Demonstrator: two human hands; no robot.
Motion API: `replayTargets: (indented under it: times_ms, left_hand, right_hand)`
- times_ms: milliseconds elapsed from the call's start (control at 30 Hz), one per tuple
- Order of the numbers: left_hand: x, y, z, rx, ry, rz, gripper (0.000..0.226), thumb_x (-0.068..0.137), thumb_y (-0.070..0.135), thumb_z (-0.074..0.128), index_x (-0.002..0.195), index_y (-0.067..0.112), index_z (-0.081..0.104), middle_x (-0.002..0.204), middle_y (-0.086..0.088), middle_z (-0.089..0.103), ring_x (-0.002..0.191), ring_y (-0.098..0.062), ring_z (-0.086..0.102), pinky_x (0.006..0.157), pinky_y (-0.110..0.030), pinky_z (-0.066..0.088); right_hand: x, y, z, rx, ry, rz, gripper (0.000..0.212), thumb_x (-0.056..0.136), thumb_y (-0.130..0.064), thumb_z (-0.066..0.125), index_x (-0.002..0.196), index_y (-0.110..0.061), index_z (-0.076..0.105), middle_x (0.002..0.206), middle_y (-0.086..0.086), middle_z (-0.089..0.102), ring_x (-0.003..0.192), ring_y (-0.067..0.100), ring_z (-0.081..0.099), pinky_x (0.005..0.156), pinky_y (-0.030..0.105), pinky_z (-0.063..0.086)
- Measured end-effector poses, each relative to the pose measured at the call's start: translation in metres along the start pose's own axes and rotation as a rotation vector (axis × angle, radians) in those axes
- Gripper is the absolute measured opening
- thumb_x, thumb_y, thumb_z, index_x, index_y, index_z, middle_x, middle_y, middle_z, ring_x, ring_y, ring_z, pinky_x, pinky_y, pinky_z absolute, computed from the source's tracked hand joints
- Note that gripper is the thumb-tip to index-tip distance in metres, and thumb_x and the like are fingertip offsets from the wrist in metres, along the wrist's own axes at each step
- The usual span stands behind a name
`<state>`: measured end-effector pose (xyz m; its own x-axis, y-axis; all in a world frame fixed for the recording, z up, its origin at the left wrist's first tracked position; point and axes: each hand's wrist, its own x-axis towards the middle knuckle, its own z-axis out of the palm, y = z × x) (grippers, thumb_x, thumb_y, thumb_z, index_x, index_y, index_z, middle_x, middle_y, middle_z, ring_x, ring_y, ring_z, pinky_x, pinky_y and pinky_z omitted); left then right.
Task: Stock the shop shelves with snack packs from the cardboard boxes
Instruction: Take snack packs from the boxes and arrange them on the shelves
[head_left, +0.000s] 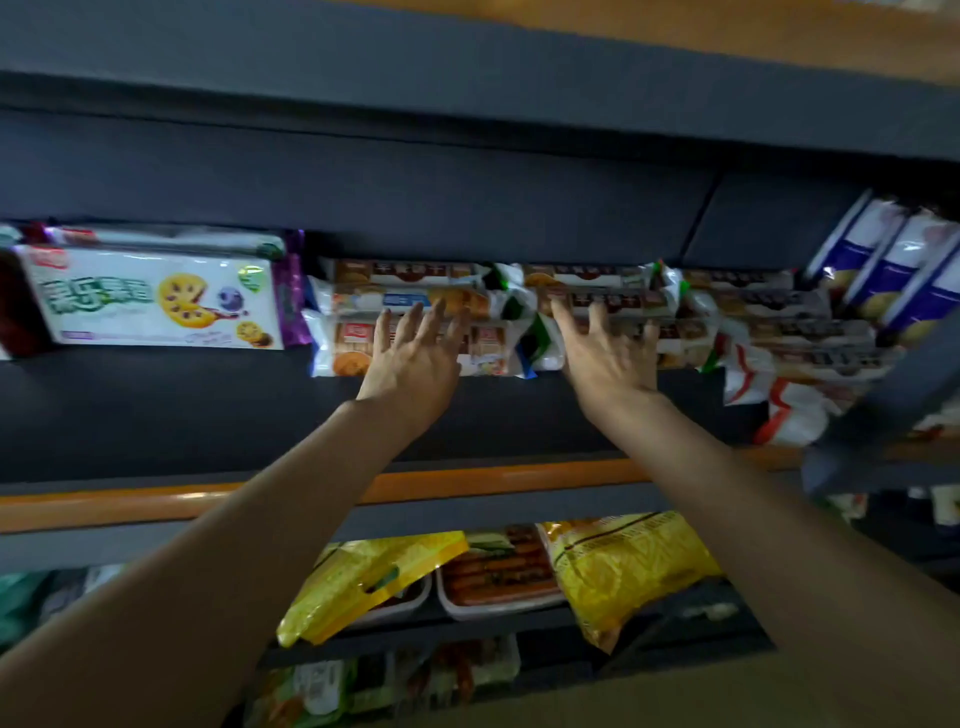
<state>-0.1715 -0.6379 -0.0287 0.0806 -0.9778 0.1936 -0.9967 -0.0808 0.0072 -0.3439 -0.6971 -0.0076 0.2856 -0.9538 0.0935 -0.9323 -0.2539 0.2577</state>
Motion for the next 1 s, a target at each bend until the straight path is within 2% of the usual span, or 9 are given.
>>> replayTargets:
  times_ms: [167, 300, 400, 533, 667, 767, 833, 1000]
  left_hand:
    - [-0.044, -0.067, -0.016, 0.039, 0.014, -0.029, 0.062, 0.099, 0.024, 0.035, 0.149, 0.02, -0.001, 0.158, -0.002, -0.001, 0.145, -0.025, 0.001, 0.117, -0.049, 0.001]
    - [-0.072, -0.14, -0.026, 0.068, 0.027, -0.129, 0.059, 0.098, 0.024, 0.034, 0.149, 0.021, 0.003, 0.157, -0.001, 0.004, 0.145, -0.021, 0.005, 0.117, -0.045, 0.005]
    - [-0.091, -0.192, -0.031, 0.084, 0.001, -0.182, 0.064, 0.098, 0.02, 0.034, 0.149, 0.017, -0.004, 0.158, -0.003, 0.0, 0.145, -0.018, 0.002, 0.118, -0.039, 0.003]
    - [-0.108, -0.242, -0.029, 0.063, -0.004, -0.225, 0.066, 0.097, 0.02, 0.037, 0.149, 0.017, -0.005, 0.158, -0.002, -0.002, 0.145, -0.016, 0.0, 0.118, -0.037, 0.001]
    - [-0.119, -0.274, -0.022, 0.05, -0.002, -0.242, 0.069, 0.095, 0.023, 0.042, 0.149, 0.017, -0.001, 0.158, -0.002, 0.001, 0.145, -0.017, 0.001, 0.118, -0.038, 0.003]
    - [-0.129, -0.291, -0.024, 0.016, 0.029, -0.271, 0.067, 0.094, 0.021, 0.042, 0.149, 0.016, 0.004, 0.158, -0.003, 0.004, 0.145, -0.017, 0.003, 0.118, -0.037, 0.003]
    - [-0.136, -0.303, -0.027, 0.012, 0.036, -0.302, 0.067, 0.094, 0.02, 0.041, 0.149, 0.016, 0.005, 0.158, -0.005, 0.003, 0.145, -0.018, 0.003, 0.118, -0.037, 0.003]
    - [-0.148, -0.34, -0.033, 0.006, -0.004, -0.422, 0.062, 0.095, 0.024, 0.04, 0.147, 0.011, 0.01, 0.157, -0.01, 0.0, 0.145, -0.021, 0.001, 0.117, -0.037, 0.007]
  right_hand:
    - [-0.003, -0.082, -0.024, 0.081, 0.154, -0.209, 0.091, 0.086, -0.022, 0.064, 0.149, -0.029, -0.001, 0.152, 0.013, 0.014, 0.137, 0.038, 0.019, 0.109, 0.055, 0.021]
    - [-0.006, -0.16, -0.04, 0.176, 0.191, -0.445, 0.075, 0.095, -0.017, 0.051, 0.15, -0.028, 0.001, 0.157, 0.008, 0.003, 0.142, 0.036, 0.006, 0.11, 0.053, 0.016]
    - [0.001, -0.215, -0.05, 0.147, 0.265, -0.584, 0.066, 0.096, -0.022, 0.048, 0.15, -0.027, 0.01, 0.158, 0.008, 0.002, 0.143, 0.033, 0.003, 0.111, 0.053, 0.012]
    - [0.017, -0.263, -0.054, 0.107, 0.209, -0.633, 0.053, 0.097, -0.015, 0.043, 0.146, -0.028, 0.027, 0.159, 0.001, -0.007, 0.145, 0.028, -0.008, 0.113, 0.054, -0.004]
    - [0.021, -0.284, -0.049, 0.087, 0.158, -0.551, 0.037, 0.095, -0.011, 0.045, 0.132, -0.016, 0.047, 0.158, -0.003, -0.011, 0.145, 0.024, -0.012, 0.113, 0.053, -0.006]
    - [0.015, -0.299, -0.051, 0.133, 0.19, -0.524, 0.033, 0.094, -0.013, 0.047, 0.128, -0.012, 0.05, 0.158, 0.004, -0.006, 0.145, 0.028, -0.004, 0.113, 0.056, 0.0]
    - [0.008, -0.314, -0.057, 0.173, 0.237, -0.574, 0.036, 0.094, -0.012, 0.046, 0.131, -0.012, 0.048, 0.158, 0.008, -0.003, 0.145, 0.029, 0.001, 0.113, 0.055, 0.003]
    - [-0.004, -0.378, -0.079, 0.225, 0.276, -0.76, 0.042, 0.096, -0.005, 0.04, 0.137, -0.012, 0.041, 0.159, 0.002, -0.008, 0.146, 0.023, -0.005, 0.114, 0.049, -0.008]
